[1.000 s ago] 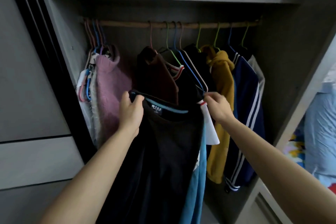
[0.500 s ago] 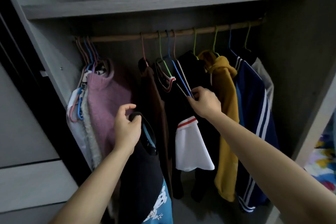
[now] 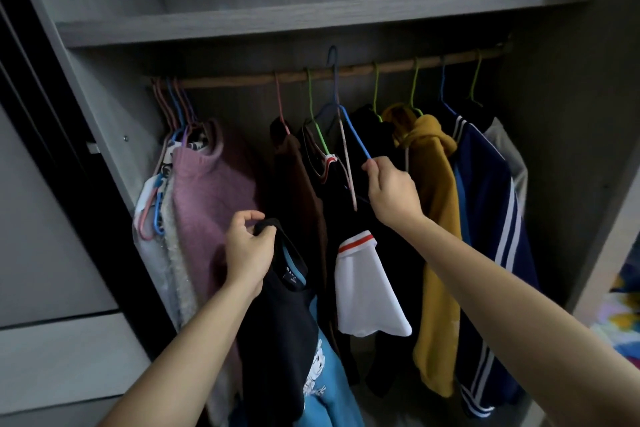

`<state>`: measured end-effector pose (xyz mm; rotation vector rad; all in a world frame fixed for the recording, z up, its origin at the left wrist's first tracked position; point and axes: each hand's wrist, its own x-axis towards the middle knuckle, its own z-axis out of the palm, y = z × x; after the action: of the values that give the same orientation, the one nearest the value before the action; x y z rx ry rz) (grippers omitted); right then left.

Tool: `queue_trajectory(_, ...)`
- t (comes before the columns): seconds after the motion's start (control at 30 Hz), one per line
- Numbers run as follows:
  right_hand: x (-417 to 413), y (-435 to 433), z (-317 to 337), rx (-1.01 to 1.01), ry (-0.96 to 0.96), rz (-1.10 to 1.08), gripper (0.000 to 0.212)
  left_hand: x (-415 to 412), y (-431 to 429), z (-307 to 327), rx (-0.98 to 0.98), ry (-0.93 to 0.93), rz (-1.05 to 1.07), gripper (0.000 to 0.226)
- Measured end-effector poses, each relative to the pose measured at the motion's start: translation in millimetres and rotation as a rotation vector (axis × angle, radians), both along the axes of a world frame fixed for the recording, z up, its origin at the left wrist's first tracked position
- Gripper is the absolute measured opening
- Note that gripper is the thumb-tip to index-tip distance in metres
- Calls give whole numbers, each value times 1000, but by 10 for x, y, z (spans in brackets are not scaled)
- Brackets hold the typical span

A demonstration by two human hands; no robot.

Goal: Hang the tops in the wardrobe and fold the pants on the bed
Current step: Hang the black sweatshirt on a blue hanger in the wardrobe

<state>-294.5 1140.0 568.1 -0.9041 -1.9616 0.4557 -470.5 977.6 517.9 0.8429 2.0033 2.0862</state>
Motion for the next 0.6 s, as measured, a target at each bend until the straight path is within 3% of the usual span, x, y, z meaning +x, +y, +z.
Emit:
queue_trajectory(0.33,447,-429,-767,-42,207,32,29,26,-78,-128,-36,-10,-100,22)
queue_trajectory(0.5,627,-654,-1206,-76,97,24,27,124,-117,-265,-63,-17,-172,21)
queue_trajectory(0.6,693,-768,-1376,-71,-84,17,28,168,-146,-347,-92,-9,-210,21)
